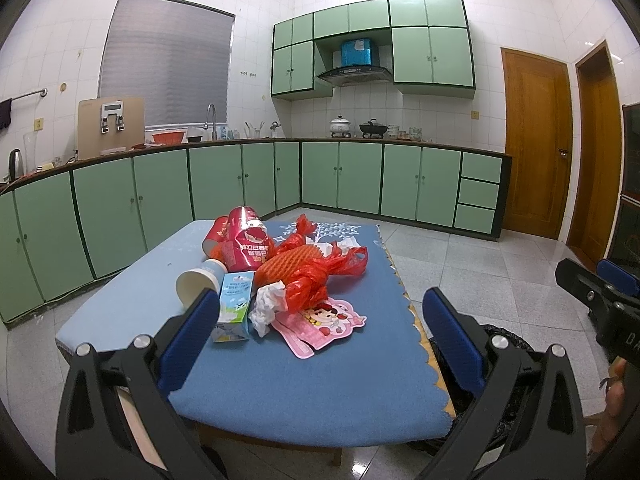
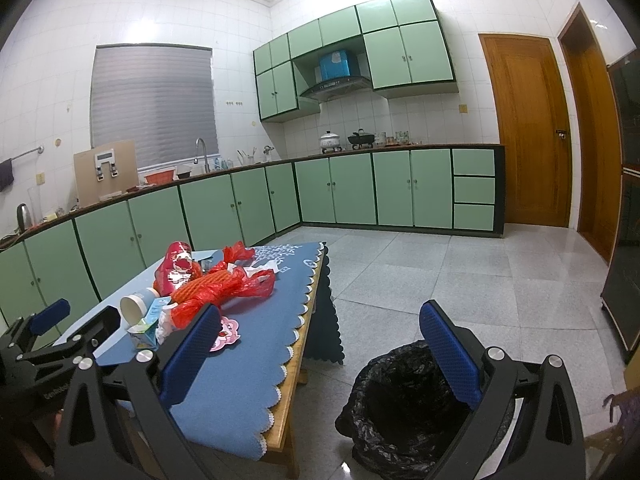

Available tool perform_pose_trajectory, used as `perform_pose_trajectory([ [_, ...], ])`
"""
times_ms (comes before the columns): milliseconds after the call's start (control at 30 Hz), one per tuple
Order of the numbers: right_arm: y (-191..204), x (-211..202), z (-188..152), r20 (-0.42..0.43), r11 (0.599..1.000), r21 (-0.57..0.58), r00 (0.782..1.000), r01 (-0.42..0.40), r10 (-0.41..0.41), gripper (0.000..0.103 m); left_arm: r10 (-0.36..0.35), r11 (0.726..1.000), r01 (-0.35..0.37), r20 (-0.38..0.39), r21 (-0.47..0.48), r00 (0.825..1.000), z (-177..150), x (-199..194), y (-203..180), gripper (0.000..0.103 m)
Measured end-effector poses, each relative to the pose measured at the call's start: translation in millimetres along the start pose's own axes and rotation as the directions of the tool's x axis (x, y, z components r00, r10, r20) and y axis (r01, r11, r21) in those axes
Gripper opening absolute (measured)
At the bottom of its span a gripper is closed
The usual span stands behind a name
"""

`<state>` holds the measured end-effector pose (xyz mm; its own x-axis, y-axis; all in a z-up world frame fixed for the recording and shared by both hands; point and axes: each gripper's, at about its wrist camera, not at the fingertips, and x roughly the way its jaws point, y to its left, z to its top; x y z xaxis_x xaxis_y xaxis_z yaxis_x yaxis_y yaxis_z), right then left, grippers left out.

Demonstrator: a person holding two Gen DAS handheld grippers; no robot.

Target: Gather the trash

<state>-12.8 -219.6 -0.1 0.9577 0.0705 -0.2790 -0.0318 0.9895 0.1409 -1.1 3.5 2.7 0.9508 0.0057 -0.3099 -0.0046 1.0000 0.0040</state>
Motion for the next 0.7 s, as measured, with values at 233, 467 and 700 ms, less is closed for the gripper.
perform_pose_trajectory([
  [233, 5, 17, 4, -0.046, 1.000, 0.001, 0.999, 0.029, -0.029, 0.097, 0.055, 0.998, -0.055, -0.011, -0.005, 0.998, 3, 22, 19, 0.098],
  [467, 30, 52, 4, -0.125, 1.000, -0.018, 0.992, 0.011, -0.013, 0.097, 0.186, 0.982, -0.187, -0.099, 0.002, 0.978, 11, 63, 75, 0.098],
  [700, 77, 108, 16, -0.203, 0.997, -0.031, 0.977, -0.074, 0.066, 0.095, 0.281, 0.959, -0.285, -0.158, 0.001, 0.947, 28, 105, 142, 0.098],
])
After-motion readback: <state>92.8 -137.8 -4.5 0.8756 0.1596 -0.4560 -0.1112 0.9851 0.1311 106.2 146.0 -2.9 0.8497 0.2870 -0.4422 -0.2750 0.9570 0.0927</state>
